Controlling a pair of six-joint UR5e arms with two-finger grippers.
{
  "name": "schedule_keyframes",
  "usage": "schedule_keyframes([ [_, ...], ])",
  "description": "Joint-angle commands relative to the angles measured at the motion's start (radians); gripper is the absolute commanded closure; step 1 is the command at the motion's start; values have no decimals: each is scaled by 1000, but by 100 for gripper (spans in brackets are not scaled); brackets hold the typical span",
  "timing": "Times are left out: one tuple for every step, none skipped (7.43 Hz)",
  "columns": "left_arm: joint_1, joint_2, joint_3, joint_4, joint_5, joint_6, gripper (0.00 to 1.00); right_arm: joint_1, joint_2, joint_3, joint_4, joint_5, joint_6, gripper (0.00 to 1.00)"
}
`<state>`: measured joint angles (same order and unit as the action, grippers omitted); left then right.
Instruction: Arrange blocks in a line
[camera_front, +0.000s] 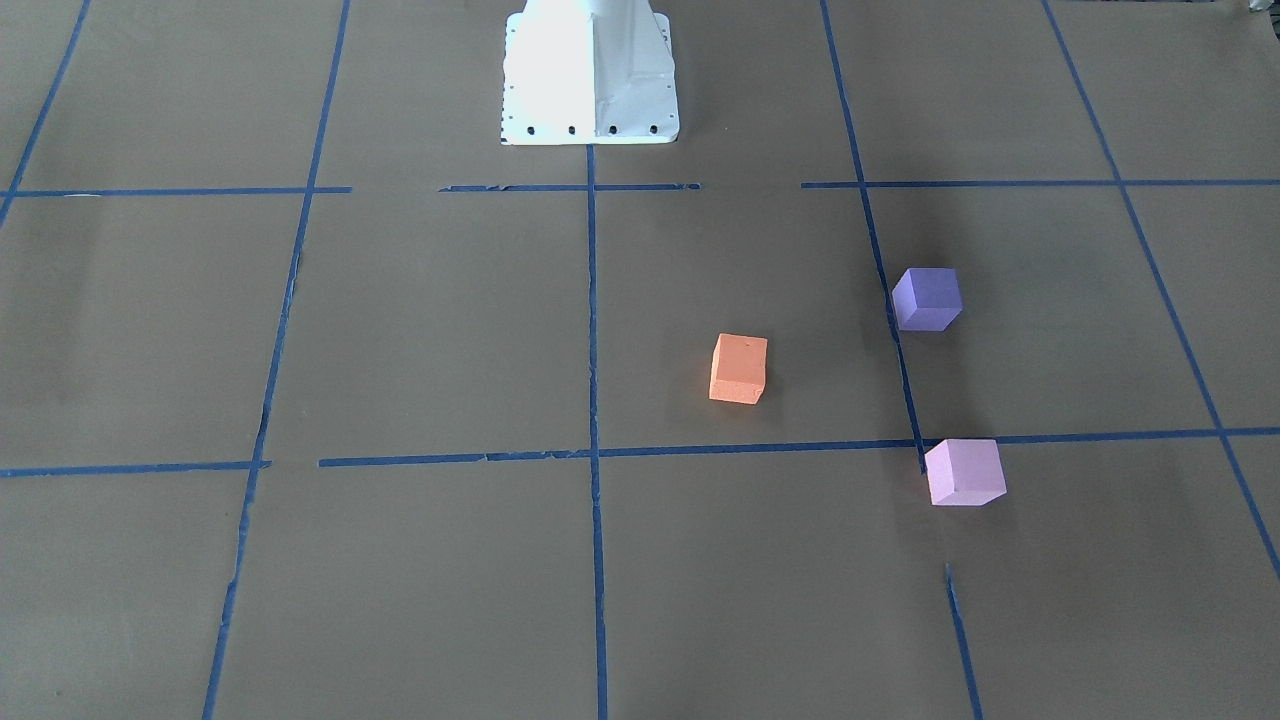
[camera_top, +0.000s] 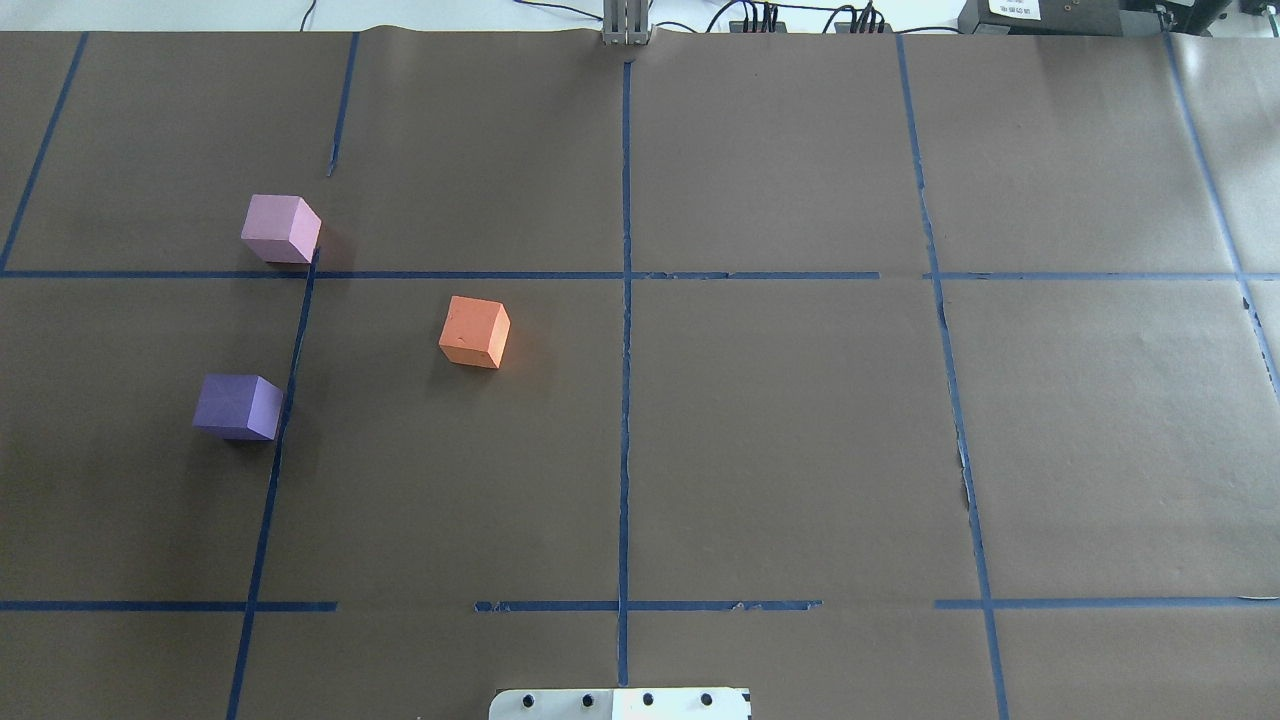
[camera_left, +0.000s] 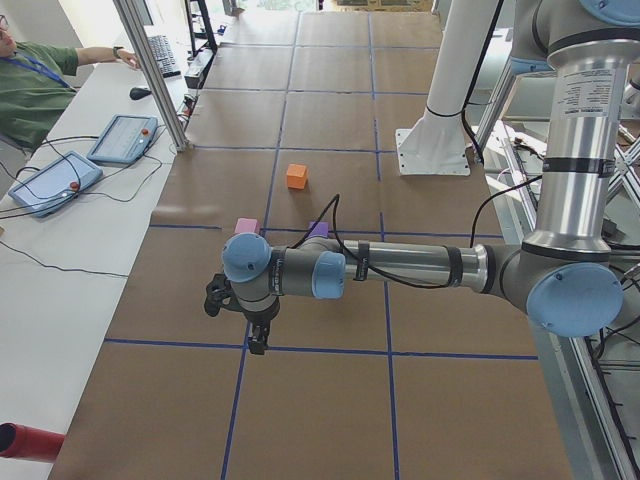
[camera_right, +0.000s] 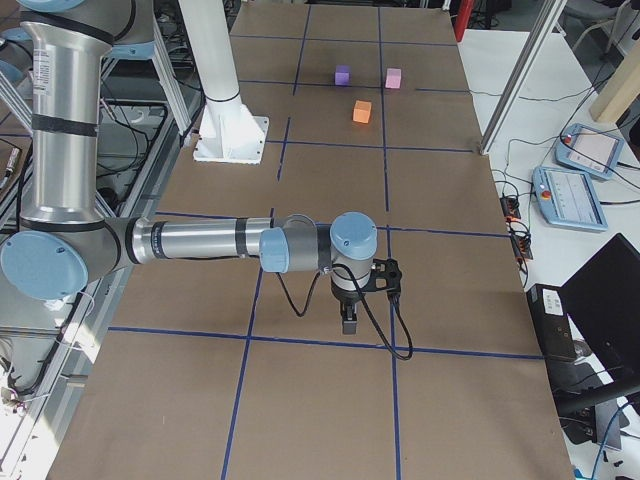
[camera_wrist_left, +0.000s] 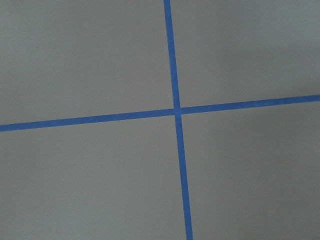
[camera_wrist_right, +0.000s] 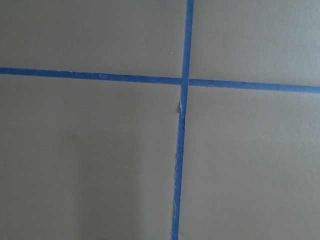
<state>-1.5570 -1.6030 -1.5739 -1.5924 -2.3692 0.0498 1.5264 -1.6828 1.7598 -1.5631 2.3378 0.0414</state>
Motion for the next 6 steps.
schedule_keyframes([
  [0,-3,-5,0,-1,-1,0,0,0,0,0,0,0,0],
  [2,-3,0,-4,-1,1,0,0,0,0,0,0,0,0],
  [3,-5,-20,-14,-2,-2,0,0,0,0,0,0,0,0],
  [12,-24,-62,-18,1,2,0,0,0,0,0,0,0,0],
  [56,-79,-66,-14,-1,-1,0,0,0,0,0,0,0,0],
  [108,-112,-104,-14,-33,-4,0,0,0,0,0,0,0,0],
])
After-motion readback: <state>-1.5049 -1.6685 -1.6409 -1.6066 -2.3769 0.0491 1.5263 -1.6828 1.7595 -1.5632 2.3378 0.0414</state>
